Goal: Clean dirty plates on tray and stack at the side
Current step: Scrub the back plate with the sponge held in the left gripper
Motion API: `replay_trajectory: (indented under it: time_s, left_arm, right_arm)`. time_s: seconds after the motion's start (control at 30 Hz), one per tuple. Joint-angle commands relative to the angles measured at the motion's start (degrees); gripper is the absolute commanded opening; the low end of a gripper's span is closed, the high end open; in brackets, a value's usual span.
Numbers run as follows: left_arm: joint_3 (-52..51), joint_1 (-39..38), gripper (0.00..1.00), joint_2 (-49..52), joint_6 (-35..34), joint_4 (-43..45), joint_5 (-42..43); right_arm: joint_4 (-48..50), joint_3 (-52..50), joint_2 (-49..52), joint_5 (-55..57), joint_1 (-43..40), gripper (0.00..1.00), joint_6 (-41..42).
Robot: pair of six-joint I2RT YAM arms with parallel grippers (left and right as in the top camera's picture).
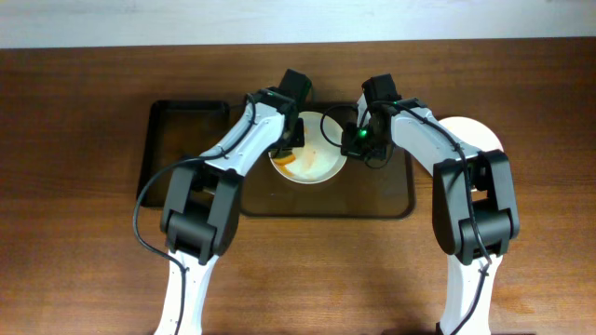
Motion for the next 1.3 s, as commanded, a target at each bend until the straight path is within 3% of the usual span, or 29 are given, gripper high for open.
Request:
replay_trajectory:
  time_s: [0.0, 0.07, 0.37, 0.47, 0.6, 0.8, 0.9, 1.0, 1.07, 1.17, 1.2, 1.27]
  left_arm:
    - [-2.6, 0.4, 0.00, 3.4, 15.9, -3.0, 30.5]
    - [-2.6, 0.4, 0.00, 3.4, 19.0, -2.9, 37.9]
    - [-2.6, 0.4, 0.00, 3.4, 20.1, 6.0, 36.2]
    - [-2.6, 0.4, 0.00, 3.5, 20.1, 9.2, 27.6]
    - [-2.6, 0.4, 0.00, 3.5, 12.8, 13.2, 9.7]
    - [-2.6, 0.4, 0.00, 3.5, 5.2, 15.9, -6.6]
    - [-2.4, 0.4, 0.00, 3.5, 0.6, 10.8, -10.5]
    - [8.6, 0.4, 0.00, 3.5, 0.0, -7.2, -9.9]
    - [21.3, 0.5, 0.00, 3.5, 5.5, -19.6, -4.7]
    - [37.5, 0.7, 0.00, 3.5, 11.0, -30.2, -0.2]
    - [42.2, 1.1, 0.00, 3.5, 11.9, -32.4, -0.1]
    - [46.3, 2.1, 0.00, 3.5, 12.3, -34.2, 0.1]
  right_arm:
    - [-0.5, -1.1, 2.2, 1.8, 0.3, 0.04, -0.7]
    - [-0.5, -1.1, 2.2, 1.8, 0.3, 0.04, -0.7]
    - [-0.6, -1.1, 2.2, 1.8, 0.3, 0.04, -0.7]
    - [-0.7, -1.1, 2.2, 1.8, 0.3, 0.04, -0.7]
    - [-0.7, -1.1, 2.2, 1.8, 0.3, 0.04, -0.7]
    - [-0.7, -1.1, 2.2, 1.8, 0.3, 0.04, -0.7]
    - [-0.6, -1.1, 2.2, 1.8, 0.3, 0.04, -0.7]
    - [-0.6, -1.1, 2.2, 1.8, 0.3, 0.04, -0.7]
    - [-0.6, -1.1, 2.2, 1.8, 0.4, 0.04, -0.7]
    - [0.0, -1.1, 2.2, 1.8, 0.3, 0.06, -0.7]
    - [1.0, -1.1, 2.2, 1.8, 0.3, 0.23, -0.7]
    - [3.1, -1.1, 2.2, 1.8, 0.6, 0.28, -0.7]
